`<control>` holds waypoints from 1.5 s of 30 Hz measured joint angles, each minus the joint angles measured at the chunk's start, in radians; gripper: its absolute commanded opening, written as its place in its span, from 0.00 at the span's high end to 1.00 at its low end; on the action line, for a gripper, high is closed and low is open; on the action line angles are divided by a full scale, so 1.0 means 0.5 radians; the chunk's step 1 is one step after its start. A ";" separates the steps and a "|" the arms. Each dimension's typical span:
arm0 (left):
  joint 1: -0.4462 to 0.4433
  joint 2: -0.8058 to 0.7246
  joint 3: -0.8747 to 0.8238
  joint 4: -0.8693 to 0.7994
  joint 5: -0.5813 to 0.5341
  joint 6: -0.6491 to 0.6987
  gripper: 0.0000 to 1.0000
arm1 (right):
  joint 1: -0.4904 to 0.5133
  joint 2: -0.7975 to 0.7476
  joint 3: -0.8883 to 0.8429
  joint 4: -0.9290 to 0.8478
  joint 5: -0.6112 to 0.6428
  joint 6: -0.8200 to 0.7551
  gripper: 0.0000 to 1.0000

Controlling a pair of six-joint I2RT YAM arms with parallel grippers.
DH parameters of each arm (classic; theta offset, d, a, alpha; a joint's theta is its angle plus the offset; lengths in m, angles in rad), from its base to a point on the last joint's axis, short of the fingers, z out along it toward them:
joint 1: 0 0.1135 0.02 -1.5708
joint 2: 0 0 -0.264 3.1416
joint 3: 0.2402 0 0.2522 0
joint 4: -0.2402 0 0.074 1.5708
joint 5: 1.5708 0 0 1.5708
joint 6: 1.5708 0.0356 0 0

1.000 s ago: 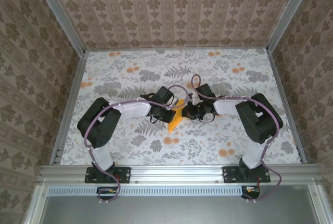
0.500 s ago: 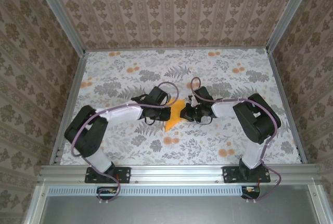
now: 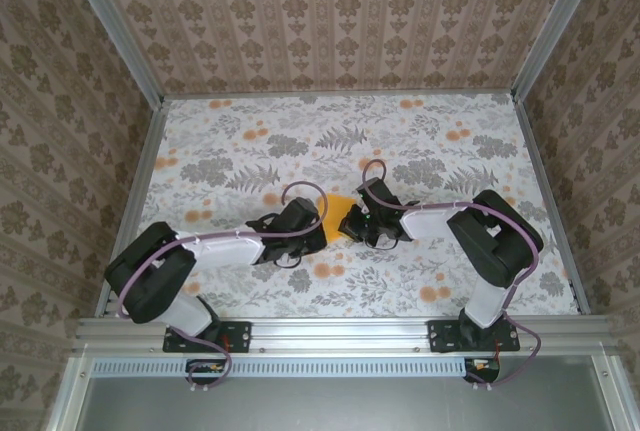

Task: Fold a paper plane with a square sheet of paper (pick it up from the middle)
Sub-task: Third fold the triangle at the center of the table.

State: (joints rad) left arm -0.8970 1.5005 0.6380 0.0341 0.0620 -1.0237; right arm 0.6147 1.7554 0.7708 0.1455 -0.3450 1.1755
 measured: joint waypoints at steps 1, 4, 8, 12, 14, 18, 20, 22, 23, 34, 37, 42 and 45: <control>0.000 0.001 -0.008 0.011 -0.014 -0.016 1.00 | -0.001 0.000 -0.003 0.007 0.001 0.011 0.95; 0.000 0.009 -0.021 0.042 -0.050 -0.063 1.00 | -0.001 0.000 -0.009 0.021 0.002 0.029 0.95; 0.000 0.039 -0.040 0.067 -0.082 -0.094 1.00 | -0.001 0.000 -0.017 0.042 0.001 0.050 0.94; 0.000 0.070 -0.063 0.101 -0.110 -0.101 1.00 | -0.003 0.000 -0.031 0.082 -0.005 0.050 0.91; 0.000 0.072 -0.064 0.110 -0.121 -0.101 1.00 | -0.005 -0.001 -0.041 0.106 -0.011 0.026 0.90; 0.000 0.078 -0.067 0.130 -0.134 -0.101 1.00 | -0.007 -0.023 -0.053 0.128 -0.034 -0.056 0.90; 0.002 0.083 -0.067 0.140 -0.135 -0.100 1.00 | -0.006 -0.041 -0.053 0.138 -0.060 -0.102 0.92; 0.002 0.087 -0.067 0.151 -0.134 -0.098 1.00 | 0.003 -0.052 -0.053 0.150 -0.079 -0.139 0.93; 0.002 0.089 -0.067 0.153 -0.134 -0.092 1.00 | 0.009 -0.052 -0.052 0.153 -0.089 -0.154 0.93; 0.024 0.095 -0.067 0.171 -0.118 0.030 1.00 | 0.063 0.066 0.021 0.152 -0.142 -0.213 0.96; 0.046 0.102 -0.067 0.185 -0.099 0.060 1.00 | 0.059 0.093 0.027 0.158 -0.146 -0.214 0.96; 0.069 0.105 -0.069 0.191 -0.079 0.065 1.00 | 0.011 0.094 0.011 0.181 -0.146 -0.205 0.97; 0.084 0.113 -0.069 0.203 -0.063 0.063 1.00 | -0.045 0.083 -0.039 0.243 -0.163 -0.197 0.97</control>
State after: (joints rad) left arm -0.8551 1.5570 0.6033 0.1356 0.0303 -0.9920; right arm 0.5922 1.7969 0.7513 0.2672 -0.4267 1.0771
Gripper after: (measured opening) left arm 0.043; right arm 0.048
